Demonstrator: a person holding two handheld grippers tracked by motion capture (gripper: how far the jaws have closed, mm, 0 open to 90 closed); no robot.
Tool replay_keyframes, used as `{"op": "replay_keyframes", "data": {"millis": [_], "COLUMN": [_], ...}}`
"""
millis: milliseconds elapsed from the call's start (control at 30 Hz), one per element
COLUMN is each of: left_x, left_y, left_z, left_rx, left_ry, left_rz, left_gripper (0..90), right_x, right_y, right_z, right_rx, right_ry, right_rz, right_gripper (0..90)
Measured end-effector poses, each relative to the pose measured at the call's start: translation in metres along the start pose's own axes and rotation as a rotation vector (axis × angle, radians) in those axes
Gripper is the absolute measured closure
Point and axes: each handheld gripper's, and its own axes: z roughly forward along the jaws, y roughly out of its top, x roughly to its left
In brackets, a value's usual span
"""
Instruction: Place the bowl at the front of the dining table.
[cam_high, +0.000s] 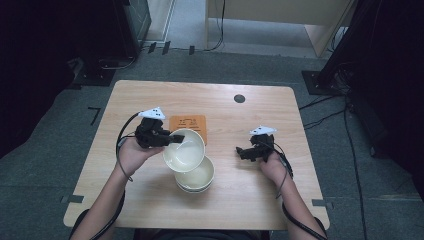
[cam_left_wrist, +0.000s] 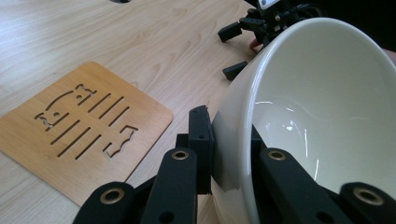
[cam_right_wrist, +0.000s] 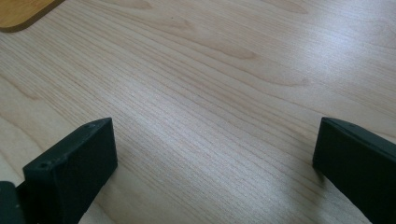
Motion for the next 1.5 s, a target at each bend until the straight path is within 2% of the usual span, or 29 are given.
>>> {"op": "replay_keyframes", "data": {"millis": [500,900,1500], "left_x": [0.011,0.023,0.038], "left_y": [-0.001,-0.004,0.0], "left_z": [-0.006,-0.01,-0.017], "left_rx": [-0.018,-0.014,-0.04], "left_ry": [0.006,0.018,0.023], "left_rz": [-0.036,-0.064,-0.083], "left_gripper": [82.0,82.0,82.0], "right_x": [0.0,0.0,0.0], "right_y": [0.0,0.0,0.0], "right_z": [0.0,0.0,0.0], "right_rx": [-0.001,0.0,0.001], "right_ry": [0.003,0.002,-0.002], "right_rz": [-0.002,-0.003,0.0], "right_gripper": [0.0,0.0,0.0]}}
